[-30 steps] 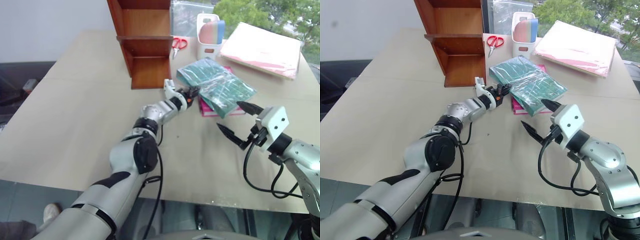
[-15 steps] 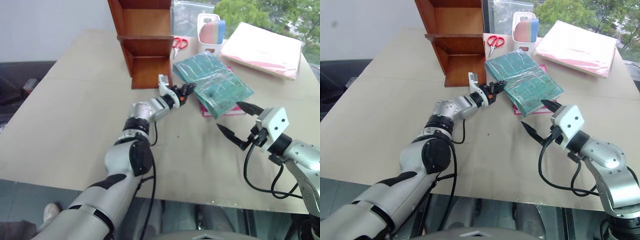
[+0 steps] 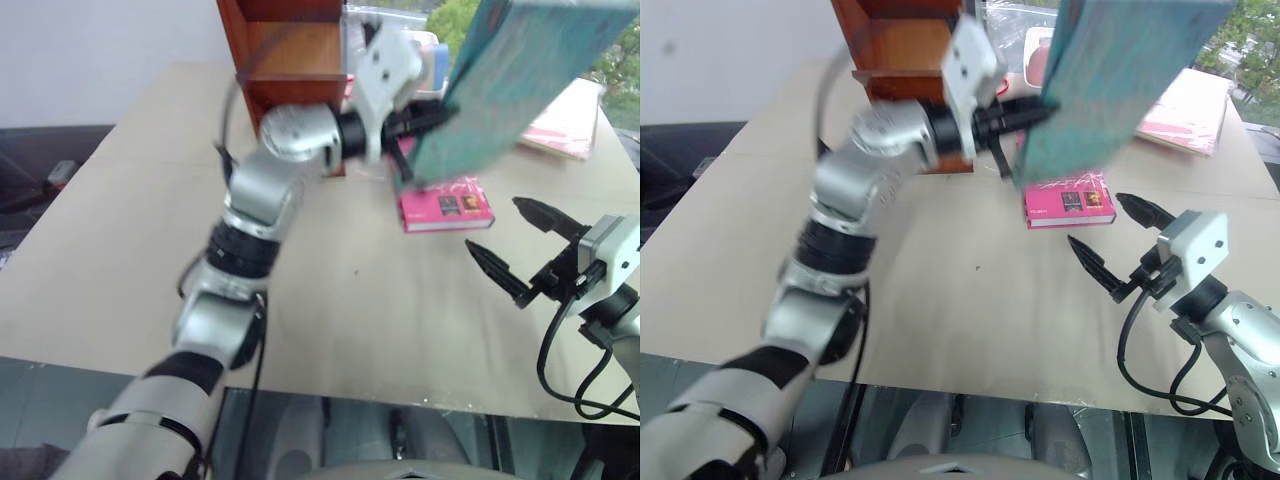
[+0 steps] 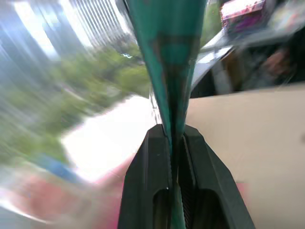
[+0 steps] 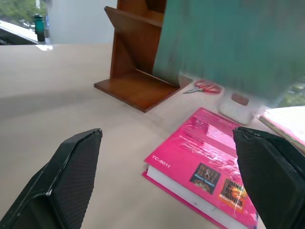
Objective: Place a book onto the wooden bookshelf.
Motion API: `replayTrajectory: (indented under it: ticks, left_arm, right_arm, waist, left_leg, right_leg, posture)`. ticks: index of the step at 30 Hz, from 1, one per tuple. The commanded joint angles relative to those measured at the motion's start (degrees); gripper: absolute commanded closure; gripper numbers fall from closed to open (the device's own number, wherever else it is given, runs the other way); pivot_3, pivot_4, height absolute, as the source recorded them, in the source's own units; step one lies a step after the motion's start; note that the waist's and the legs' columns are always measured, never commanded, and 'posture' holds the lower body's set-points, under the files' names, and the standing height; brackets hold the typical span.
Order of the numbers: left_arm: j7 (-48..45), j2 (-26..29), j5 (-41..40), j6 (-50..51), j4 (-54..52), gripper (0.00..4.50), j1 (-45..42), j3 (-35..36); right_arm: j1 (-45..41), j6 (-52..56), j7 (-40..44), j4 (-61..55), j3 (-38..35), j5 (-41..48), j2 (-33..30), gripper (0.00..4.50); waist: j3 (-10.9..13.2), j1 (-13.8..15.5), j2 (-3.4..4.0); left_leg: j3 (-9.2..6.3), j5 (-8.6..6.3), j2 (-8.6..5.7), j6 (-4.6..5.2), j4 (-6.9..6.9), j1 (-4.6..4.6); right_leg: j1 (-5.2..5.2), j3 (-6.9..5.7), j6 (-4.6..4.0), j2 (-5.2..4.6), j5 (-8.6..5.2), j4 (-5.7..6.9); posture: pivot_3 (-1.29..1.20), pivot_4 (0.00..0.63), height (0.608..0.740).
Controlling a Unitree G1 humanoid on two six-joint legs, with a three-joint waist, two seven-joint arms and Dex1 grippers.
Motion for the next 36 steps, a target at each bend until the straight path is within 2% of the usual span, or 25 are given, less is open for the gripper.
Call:
replayTrajectory:
  ticks: [1, 8, 14, 18, 27, 32, 36]
  left_arm:
    - [-5.7, 5.1, 9.0, -6.1, 4.1, 4.47, -7.2, -4.3]
    - [-11.8, 9.3, 16.9, -10.1, 15.6, 4.47, -15.8, -6.9]
    - [-10.9, 10.4, 22.7, -15.4, 26.9, 4.47, -22.6, -8.1]
    - [-10.0, 11.2, 24.9, -17.5, 31.0, 4.47, -23.7, -8.8]
    - [-9.1, 10.9, 21.2, -24.5, 33.1, 4.47, -23.6, -4.6]
    - [-15.4, 6.9, 11.9, -23.8, 24.2, 4.47, -20.8, -0.9]
    - [-15.2, 6.5, 11.8, -23.1, 23.6, 4.47, -20.9, 0.3]
  right_arm:
    - [-2.2, -1.3, -0.8, -0.5, 0.8, -0.4, 0.0, 0.00]
    - [-6.4, -2.6, -0.5, 3.2, 4.3, -2.4, 0.6, 0.00]
    - [-10.3, -4.2, 1.0, 6.8, 5.9, -3.1, 0.6, 0.00]
    - [-11.4, -4.7, 1.4, 7.7, 6.6, -3.5, 0.7, 0.00]
    - [-11.9, -5.5, 2.4, 8.8, 6.7, -3.5, 0.5, 0.00]
    - [-12.0, -5.7, 2.4, 8.9, 6.7, -3.5, 0.5, 0.00]
    - [-12.1, -5.9, 2.5, 9.2, 6.7, -3.5, 0.6, 0.00]
  waist:
    - [0.0, 0.0, -0.01]
    - [0.1, 0.0, 0.03]
    - [0.2, -0.6, 0.09]
    - [0.2, -1.8, 0.15]
    - [0.3, -2.7, 0.19]
    - [0.3, -1.7, 0.18]
    - [0.3, -0.7, 0.17]
  left_leg:
    - [-0.01, 0.02, 0.00, -0.04, 0.00, -0.03]
    - [-0.03, 0.03, 0.01, -0.03, 0.01, -0.28]
    - [0.00, 0.06, 0.05, -0.07, 0.03, -0.42]
    - [0.03, 0.03, 0.13, -0.03, 0.03, -0.41]
    - [0.23, 0.08, 0.28, -0.07, 0.09, -0.41]
    - [0.27, 0.13, 0.28, -0.17, 0.10, -0.50]
    - [0.23, 0.21, 0.26, -0.30, 0.26, -0.64]
  right_leg:
    - [-0.03, -0.02, 0.00, 0.01, -0.02, 0.01]
    - [-0.30, -0.06, 0.01, 0.01, -0.03, 0.02]
    - [-0.54, -0.02, 0.01, 0.05, -0.02, 0.12]
    - [-0.59, 0.01, 0.01, 0.10, -0.02, 0.23]
    - [-1.01, 0.34, 0.00, 0.26, -0.02, 0.90]
    - [-1.04, 0.36, 0.00, 0.24, -0.03, 0.82]
    - [-1.04, 0.26, 0.00, 0.22, -0.03, 0.80]
  posture:
    - [0.00, 0.150, 0.740]
    - [0.00, 0.150, 0.740]
    - [0.00, 0.150, 0.740]
    - [0.00, 0.150, 0.740]
    - [0.00, 0.150, 0.740]
    - [0.00, 0.150, 0.740]
    - [0.00, 0.150, 0.740]
